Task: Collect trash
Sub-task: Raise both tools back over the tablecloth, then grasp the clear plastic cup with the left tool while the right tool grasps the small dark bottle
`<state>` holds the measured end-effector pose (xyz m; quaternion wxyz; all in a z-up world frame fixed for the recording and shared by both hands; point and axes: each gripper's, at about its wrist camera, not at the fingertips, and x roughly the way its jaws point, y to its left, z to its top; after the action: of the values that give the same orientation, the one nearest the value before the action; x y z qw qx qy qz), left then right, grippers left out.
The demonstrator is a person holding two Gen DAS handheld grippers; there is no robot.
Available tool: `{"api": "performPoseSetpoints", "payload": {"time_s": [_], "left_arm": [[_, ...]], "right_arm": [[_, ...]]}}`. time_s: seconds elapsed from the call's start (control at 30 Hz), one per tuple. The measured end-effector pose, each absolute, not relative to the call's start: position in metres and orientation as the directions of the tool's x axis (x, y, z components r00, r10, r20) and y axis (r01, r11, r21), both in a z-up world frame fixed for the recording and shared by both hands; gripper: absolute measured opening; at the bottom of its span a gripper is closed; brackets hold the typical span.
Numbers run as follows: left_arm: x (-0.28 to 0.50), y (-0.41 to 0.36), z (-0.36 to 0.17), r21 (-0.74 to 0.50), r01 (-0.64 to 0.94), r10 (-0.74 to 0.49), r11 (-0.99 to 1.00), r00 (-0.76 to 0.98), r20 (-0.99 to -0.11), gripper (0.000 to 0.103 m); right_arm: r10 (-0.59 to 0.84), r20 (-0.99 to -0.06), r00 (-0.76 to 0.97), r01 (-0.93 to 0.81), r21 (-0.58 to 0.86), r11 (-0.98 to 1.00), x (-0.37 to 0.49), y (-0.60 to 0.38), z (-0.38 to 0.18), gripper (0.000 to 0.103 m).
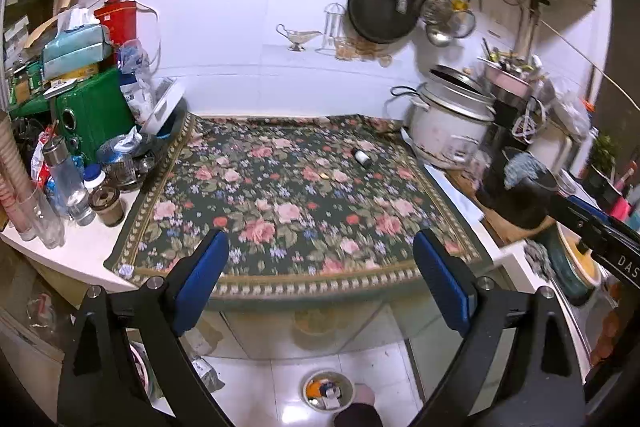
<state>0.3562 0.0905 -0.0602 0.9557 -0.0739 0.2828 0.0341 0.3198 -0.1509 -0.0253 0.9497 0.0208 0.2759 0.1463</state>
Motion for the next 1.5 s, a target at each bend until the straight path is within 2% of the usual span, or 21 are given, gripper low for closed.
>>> {"api": "performPoseSetpoints", "payload": {"time_s": [0.3,0.47,0.8,1.13,1.3,1.43,1.5], "left_arm": [[0.437,0.088,-0.061,-0.123,-0.219,0.106,0.968,0.800,-0.591,0.094],[0.475,0.094,-0.068,-0.119,-0.352,0.202,0.929,0.748,-0.632,0.094],[0.530,0.130,-0.087,-0.112,-0.482,0.286,0.869,0.674,-0.681,0.094],[0.595,0.193,-0.106,-0.142,-0.463,0.242,0.875,0.673,-0.699,0.094],[0.642,0.239,-0.129,-0.160,-0.443,0.195,0.882,0.653,-0.732,0.094],[0.680,0.270,-0.156,-0.171,-0.441,0.160,0.881,0.619,-0.769,0.094],[0.700,0.284,-0.173,-0.171,-0.443,0.148,0.880,0.598,-0.788,0.094]], "right_arm": [[0.366,-0.546,0.754,-0.350,0.138,0.927,0.413,-0.173,-0.023,0.054],[0.399,-0.580,0.710,-0.414,0.114,0.903,0.464,-0.180,-0.030,0.054],[0.418,-0.670,0.613,-0.458,0.130,0.879,0.562,-0.172,-0.076,0.054],[0.436,-0.731,0.525,-0.369,0.266,0.891,0.643,-0.135,-0.118,0.054],[0.356,-0.761,0.542,-0.313,0.211,0.926,0.681,-0.105,-0.135,0.054],[0.301,-0.806,0.509,-0.248,0.198,0.948,0.727,-0.084,-0.169,0.054],[0.289,-0.824,0.488,-0.221,0.203,0.954,0.746,-0.077,-0.187,0.050]]}}
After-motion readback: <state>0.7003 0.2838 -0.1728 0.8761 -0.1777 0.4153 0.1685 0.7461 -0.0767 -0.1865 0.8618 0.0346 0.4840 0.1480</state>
